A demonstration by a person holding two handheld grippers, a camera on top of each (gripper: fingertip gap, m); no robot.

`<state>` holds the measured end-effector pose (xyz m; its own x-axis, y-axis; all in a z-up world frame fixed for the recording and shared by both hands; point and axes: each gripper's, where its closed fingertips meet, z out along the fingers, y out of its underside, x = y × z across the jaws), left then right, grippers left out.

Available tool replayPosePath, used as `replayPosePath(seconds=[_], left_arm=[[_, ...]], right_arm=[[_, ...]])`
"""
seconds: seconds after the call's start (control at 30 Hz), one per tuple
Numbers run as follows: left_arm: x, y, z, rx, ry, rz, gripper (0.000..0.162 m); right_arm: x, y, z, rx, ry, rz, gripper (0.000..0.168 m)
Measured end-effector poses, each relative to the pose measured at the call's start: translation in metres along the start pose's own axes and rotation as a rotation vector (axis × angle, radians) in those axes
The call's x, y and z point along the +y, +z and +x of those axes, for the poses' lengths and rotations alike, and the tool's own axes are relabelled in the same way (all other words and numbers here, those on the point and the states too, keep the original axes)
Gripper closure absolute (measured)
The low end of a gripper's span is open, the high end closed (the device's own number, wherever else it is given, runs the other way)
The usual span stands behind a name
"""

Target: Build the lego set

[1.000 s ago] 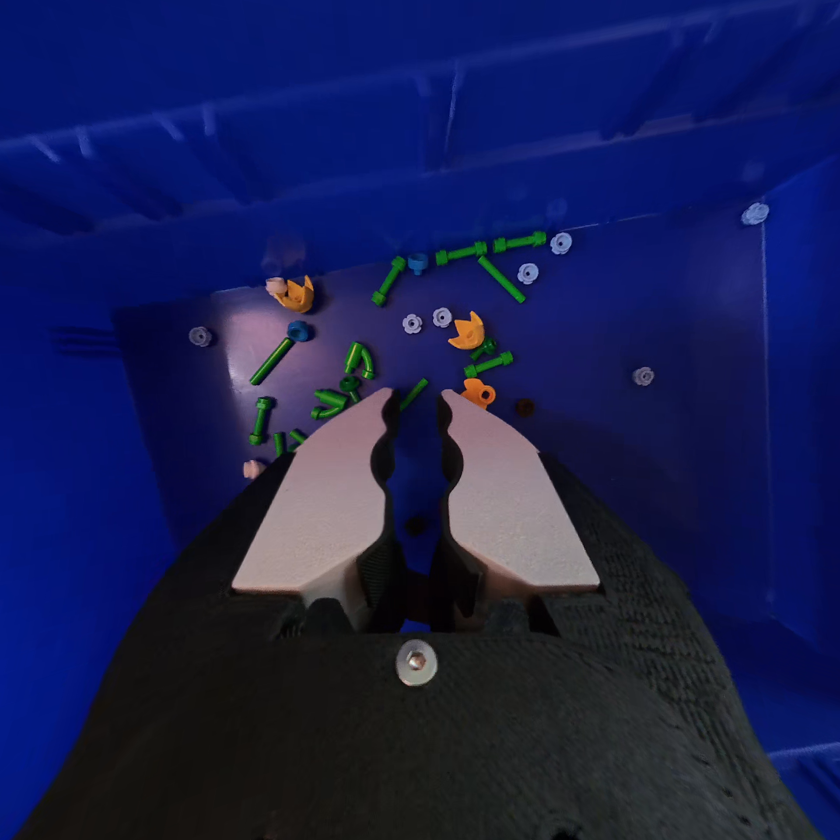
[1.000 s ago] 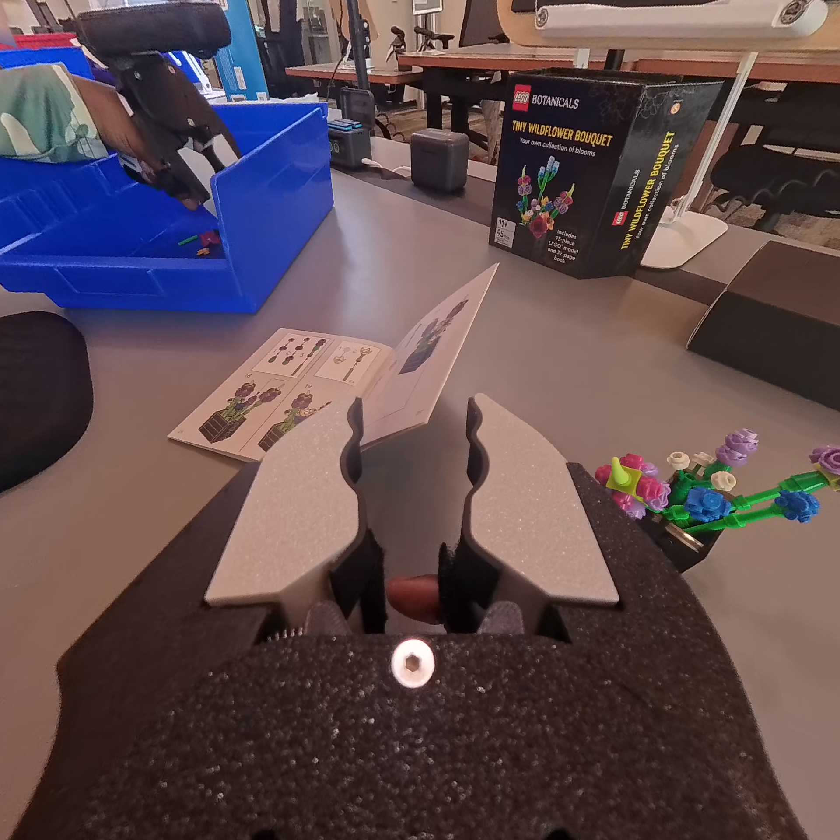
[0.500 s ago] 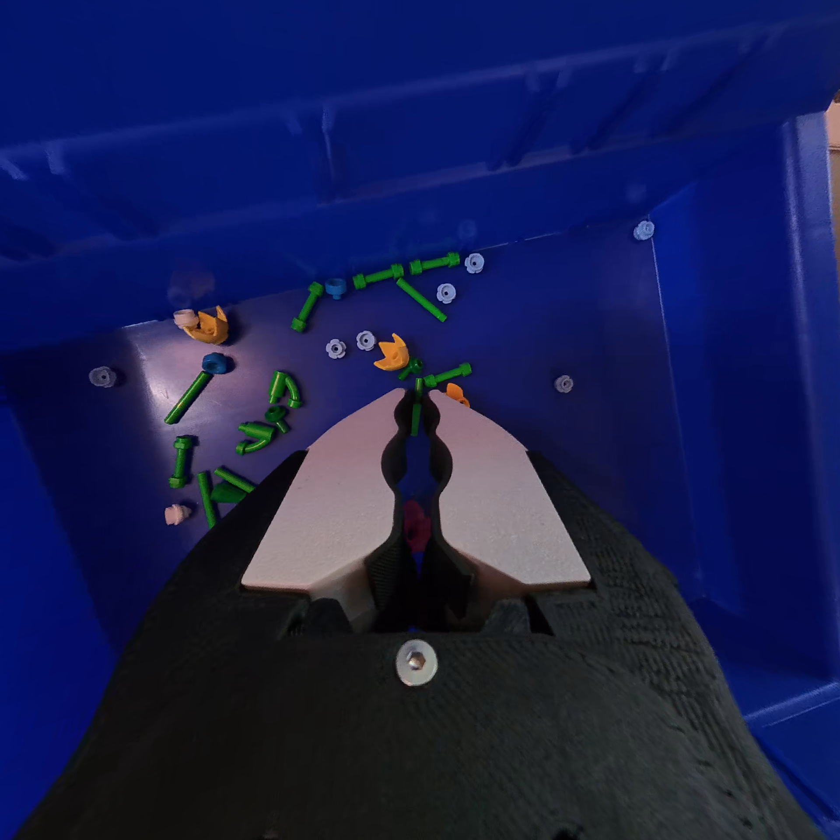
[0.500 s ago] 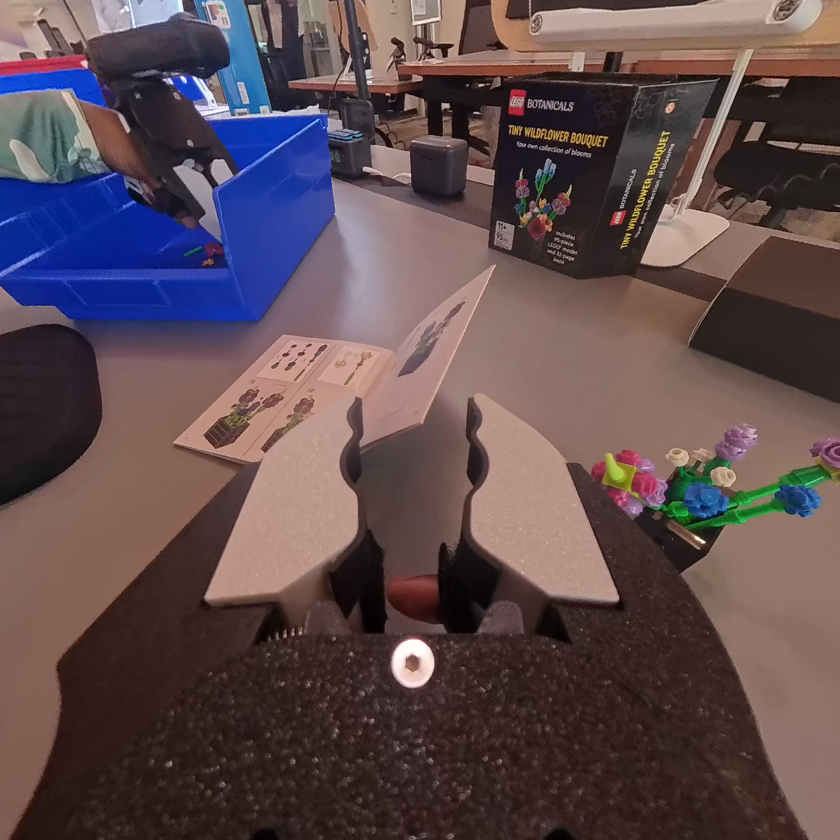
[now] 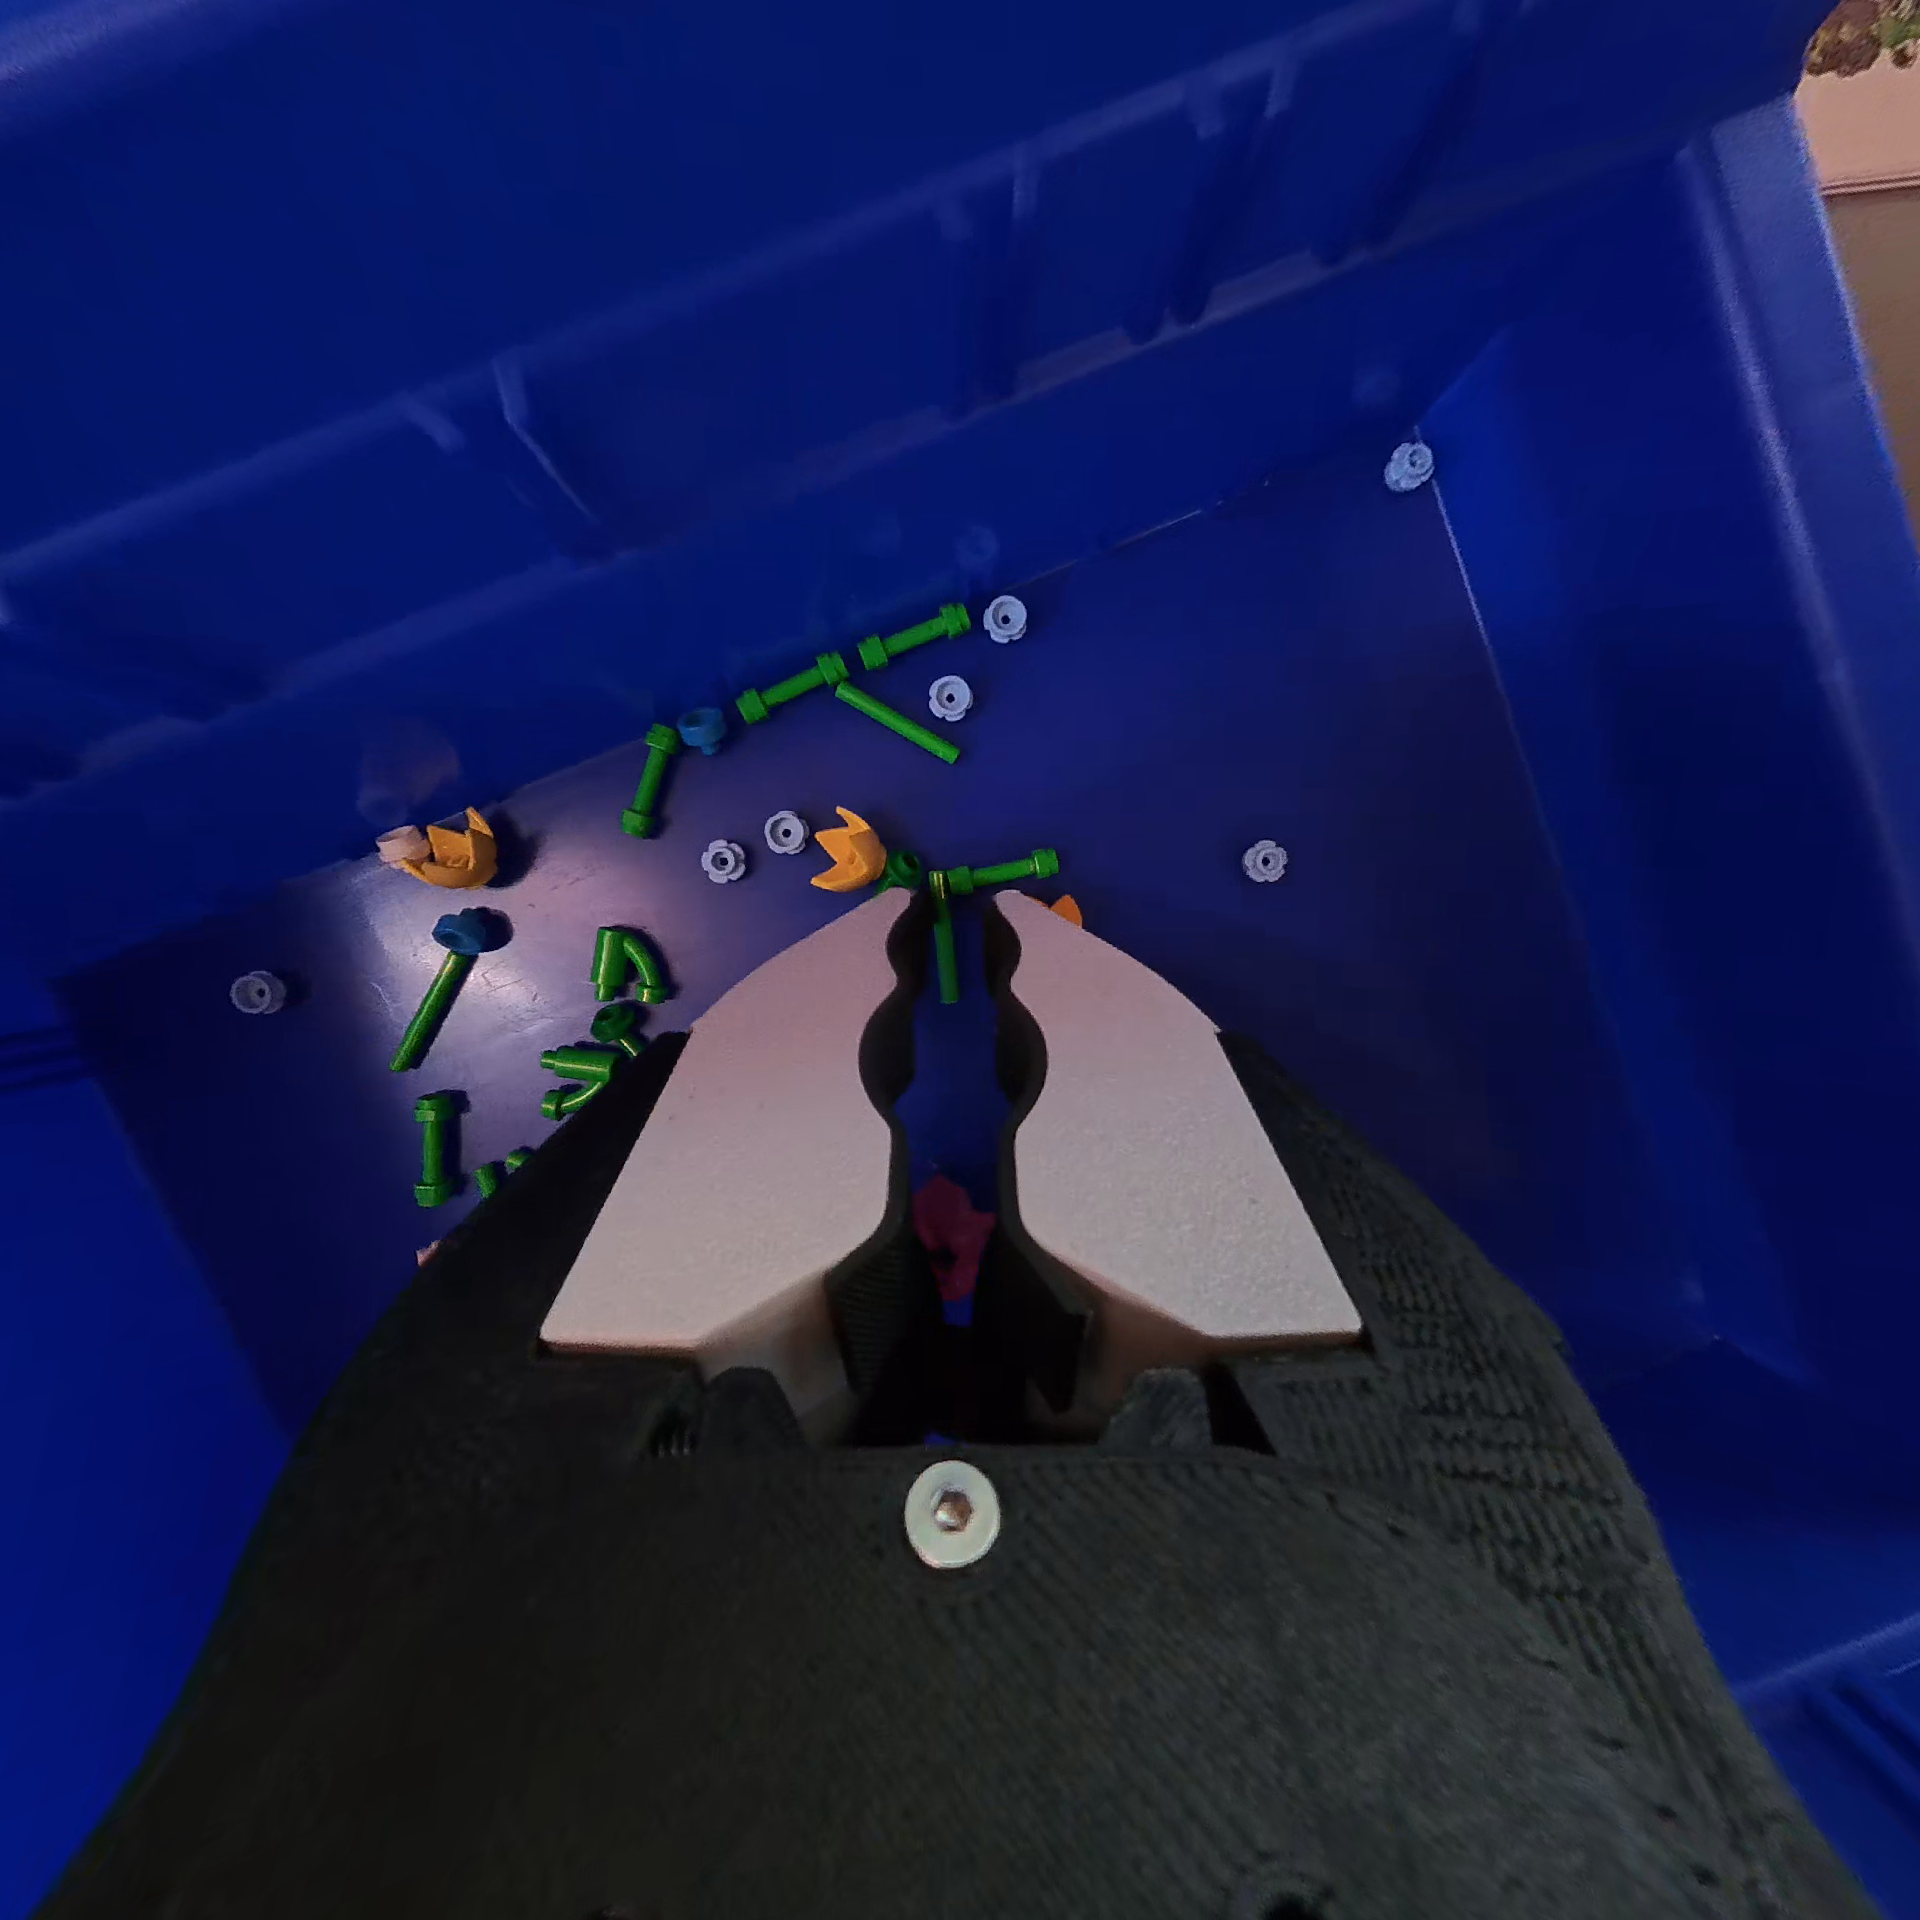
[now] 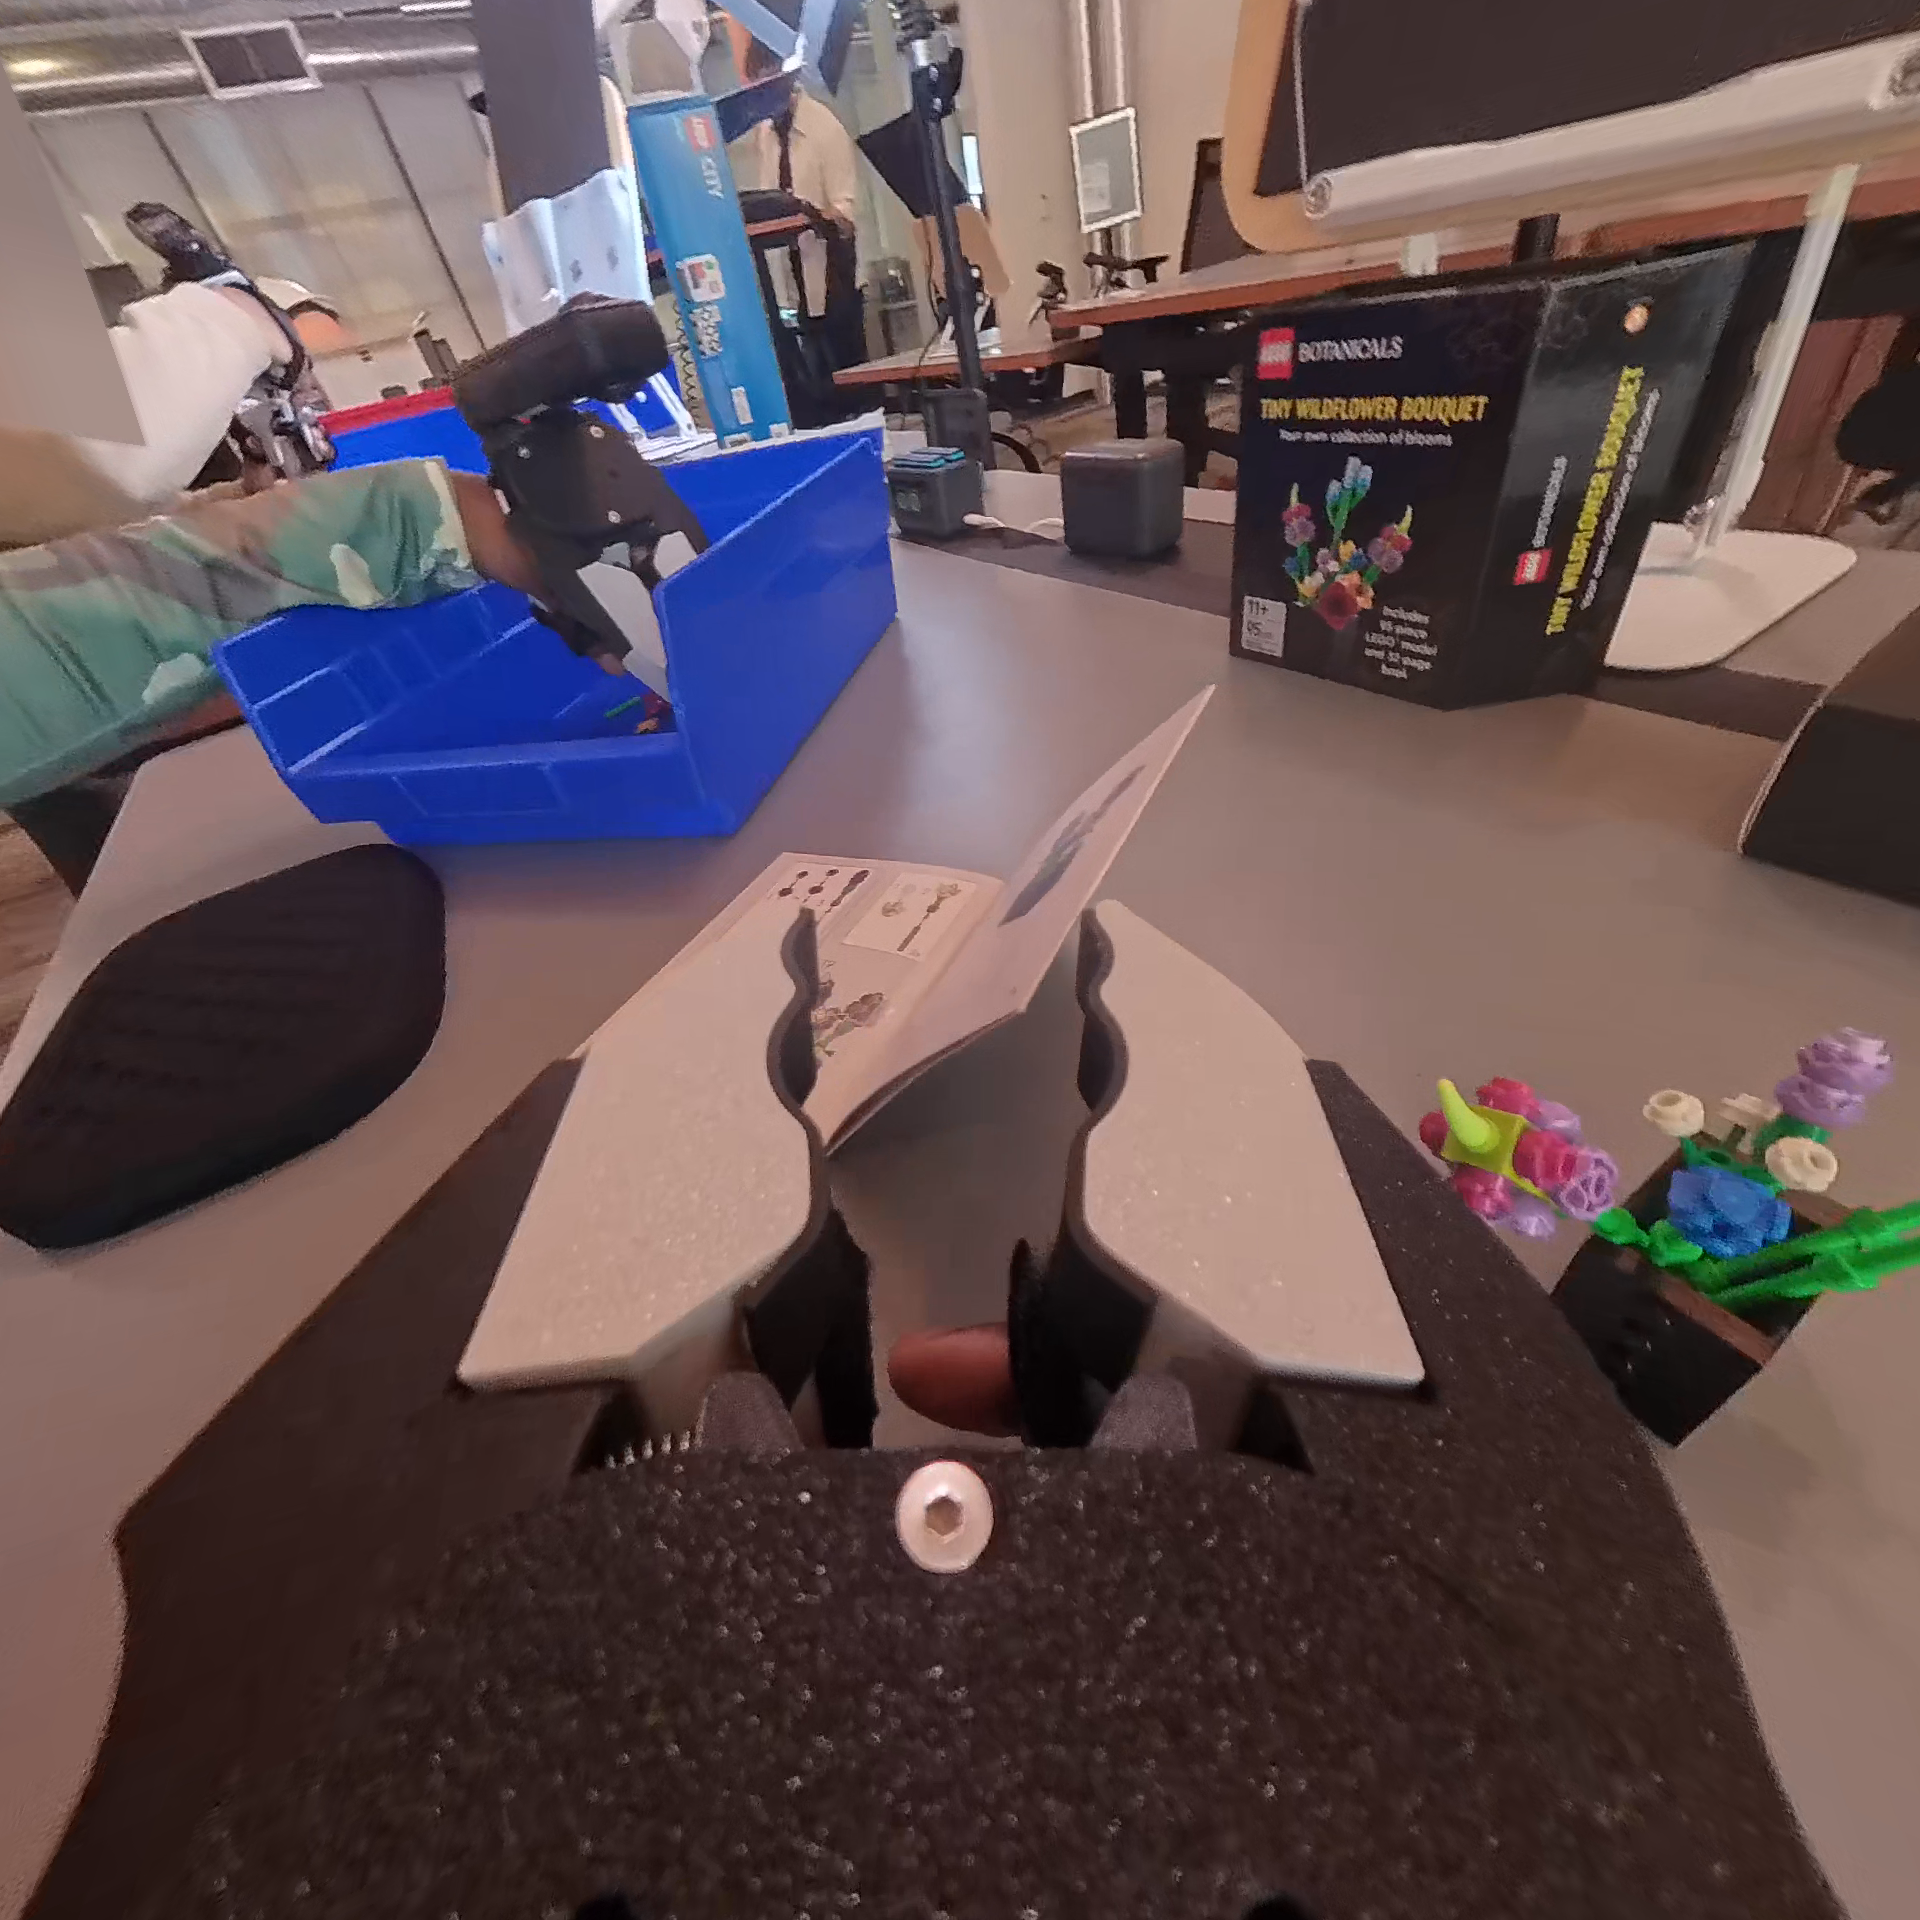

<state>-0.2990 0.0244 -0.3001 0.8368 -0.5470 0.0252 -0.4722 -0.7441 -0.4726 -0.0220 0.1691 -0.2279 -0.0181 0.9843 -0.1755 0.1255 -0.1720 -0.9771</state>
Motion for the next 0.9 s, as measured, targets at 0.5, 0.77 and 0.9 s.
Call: replayPosePath(seconds=[0.5,0.77,0.9], left_arm=[[-0.008,-0.006,-0.002,-0.059,0.083,0.098,0.142],[-0.017,-0.063,-0.022,-0.611,0.255,0.070,0.138],[-0.019,-0.066,-0.011,-0.620,0.307,-0.027,0.139]], right_arm=[[0.002,-0.005,-0.010,0.048,-0.218,-0.001,0.125],[0.002,-0.006,-0.003,0.077,-0.189,-0.005,0.124],[-0.001,-0.009,0.002,0.094,-0.163,0.014,0.124]])
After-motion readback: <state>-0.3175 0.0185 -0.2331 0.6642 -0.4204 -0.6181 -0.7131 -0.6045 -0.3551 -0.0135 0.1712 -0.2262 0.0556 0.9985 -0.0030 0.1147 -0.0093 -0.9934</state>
